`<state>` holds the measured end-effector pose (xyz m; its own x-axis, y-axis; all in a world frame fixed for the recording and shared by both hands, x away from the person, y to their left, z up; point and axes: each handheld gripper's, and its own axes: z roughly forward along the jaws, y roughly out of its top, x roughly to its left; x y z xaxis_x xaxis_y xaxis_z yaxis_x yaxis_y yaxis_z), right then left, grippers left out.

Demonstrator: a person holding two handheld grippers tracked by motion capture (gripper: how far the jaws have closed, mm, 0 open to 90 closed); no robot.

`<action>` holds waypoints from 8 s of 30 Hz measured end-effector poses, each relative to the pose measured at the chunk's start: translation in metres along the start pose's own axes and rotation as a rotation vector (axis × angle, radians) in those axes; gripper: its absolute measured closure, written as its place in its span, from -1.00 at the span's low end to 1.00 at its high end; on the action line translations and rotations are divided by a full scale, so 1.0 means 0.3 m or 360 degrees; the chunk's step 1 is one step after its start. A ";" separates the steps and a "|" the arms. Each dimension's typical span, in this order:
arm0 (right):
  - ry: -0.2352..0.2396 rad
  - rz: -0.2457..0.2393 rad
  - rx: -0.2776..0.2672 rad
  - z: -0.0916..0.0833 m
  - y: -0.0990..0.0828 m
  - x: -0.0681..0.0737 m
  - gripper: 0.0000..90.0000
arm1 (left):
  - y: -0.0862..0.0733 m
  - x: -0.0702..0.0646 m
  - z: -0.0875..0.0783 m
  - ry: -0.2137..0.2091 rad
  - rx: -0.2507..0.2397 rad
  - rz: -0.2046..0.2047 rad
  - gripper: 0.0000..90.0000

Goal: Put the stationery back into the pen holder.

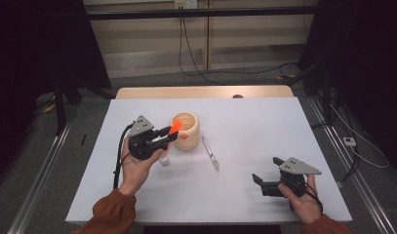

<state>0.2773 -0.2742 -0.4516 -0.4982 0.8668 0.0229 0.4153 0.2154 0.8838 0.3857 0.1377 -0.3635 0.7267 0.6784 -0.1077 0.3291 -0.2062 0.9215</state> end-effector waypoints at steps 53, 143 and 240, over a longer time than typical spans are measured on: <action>0.0005 0.0002 -0.0006 -0.001 -0.001 -0.002 -0.91 | 0.147 -0.005 0.204 0.0140 -0.0225 -0.0060 0.49; -0.0005 0.0003 -0.0005 -0.004 -0.001 -0.003 -0.91 | 0.033 0.082 0.313 0.0221 0.0104 -0.0079 -0.19; 0.0007 -0.0004 -0.0002 0.002 0.001 0.003 -0.91 | -0.182 -0.009 0.179 0.1076 0.0738 -0.0769 -0.48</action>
<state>0.2773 -0.2732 -0.4516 -0.5027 0.8642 0.0227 0.4132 0.2171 0.8844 0.3982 0.1093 -0.4335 -0.0056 0.9978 -0.0658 0.8147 0.0427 0.5783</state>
